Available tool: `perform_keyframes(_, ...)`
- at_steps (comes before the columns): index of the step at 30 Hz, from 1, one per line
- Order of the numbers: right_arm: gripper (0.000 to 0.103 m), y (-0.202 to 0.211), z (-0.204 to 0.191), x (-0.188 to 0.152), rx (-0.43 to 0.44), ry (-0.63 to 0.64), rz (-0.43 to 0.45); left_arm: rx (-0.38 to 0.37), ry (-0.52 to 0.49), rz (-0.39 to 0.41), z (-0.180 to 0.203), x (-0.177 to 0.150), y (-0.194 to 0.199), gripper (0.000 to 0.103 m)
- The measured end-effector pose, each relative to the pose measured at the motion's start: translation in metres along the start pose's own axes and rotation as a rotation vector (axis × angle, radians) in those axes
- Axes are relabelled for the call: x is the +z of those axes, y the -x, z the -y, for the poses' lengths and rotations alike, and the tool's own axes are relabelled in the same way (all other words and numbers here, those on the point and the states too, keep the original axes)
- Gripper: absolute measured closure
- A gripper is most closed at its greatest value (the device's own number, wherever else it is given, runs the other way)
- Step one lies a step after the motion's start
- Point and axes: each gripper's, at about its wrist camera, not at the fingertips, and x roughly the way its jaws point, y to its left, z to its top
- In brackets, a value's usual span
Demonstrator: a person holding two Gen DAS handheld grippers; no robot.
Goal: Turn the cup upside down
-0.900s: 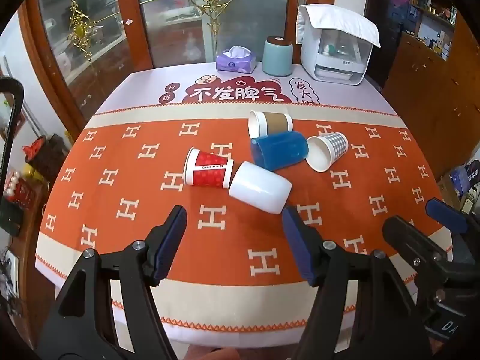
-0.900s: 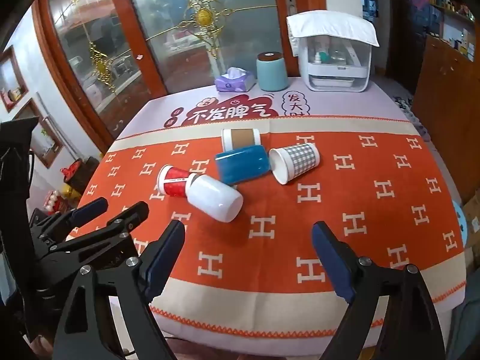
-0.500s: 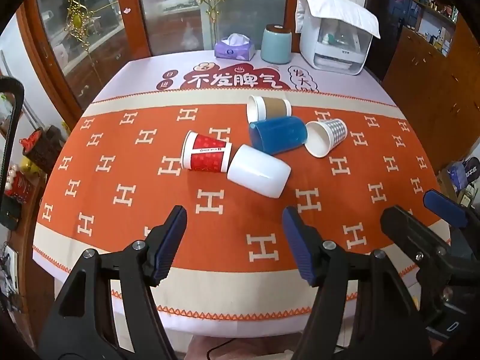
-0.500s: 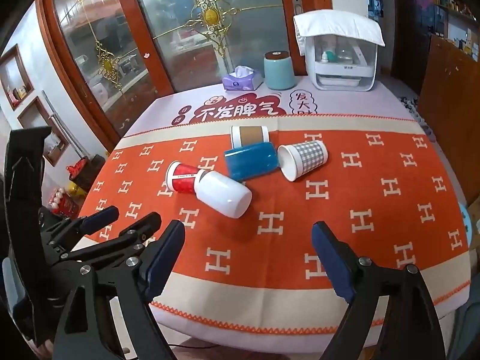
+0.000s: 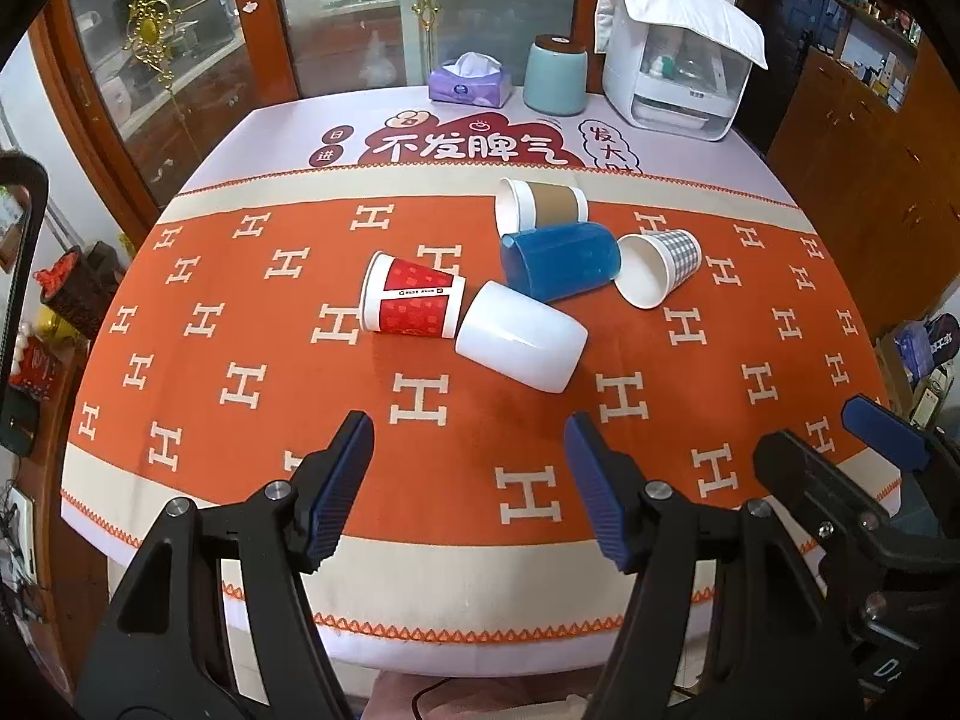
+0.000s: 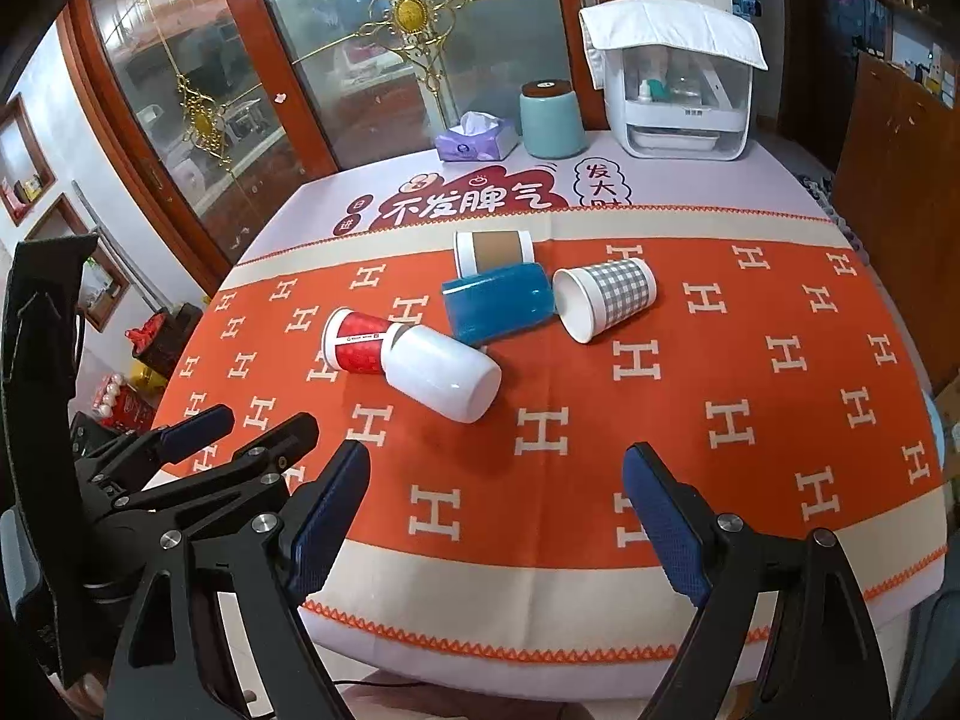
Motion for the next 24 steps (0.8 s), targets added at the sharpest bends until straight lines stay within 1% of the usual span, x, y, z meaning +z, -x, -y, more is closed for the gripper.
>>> perform_keyframes(6, 0.016, -0.003, 0.001, -0.001, 0.0, -0.001, -0.001, 0.008, -0.007, 0.005, 0.0, 0.004, -0.003, 0.039)
perform_keyframes(16, 0.016, -0.016, -0.003, 0.001, -0.004, -0.009, -0.017, 0.003, -0.008, -0.013, -0.002, 0.005, -0.011, 0.039)
perform_keyframes(24, 0.016, -0.015, -0.002, 0.0, -0.002, -0.008, -0.017, 0.004, -0.008, -0.014, -0.003, 0.005, -0.012, 0.039)
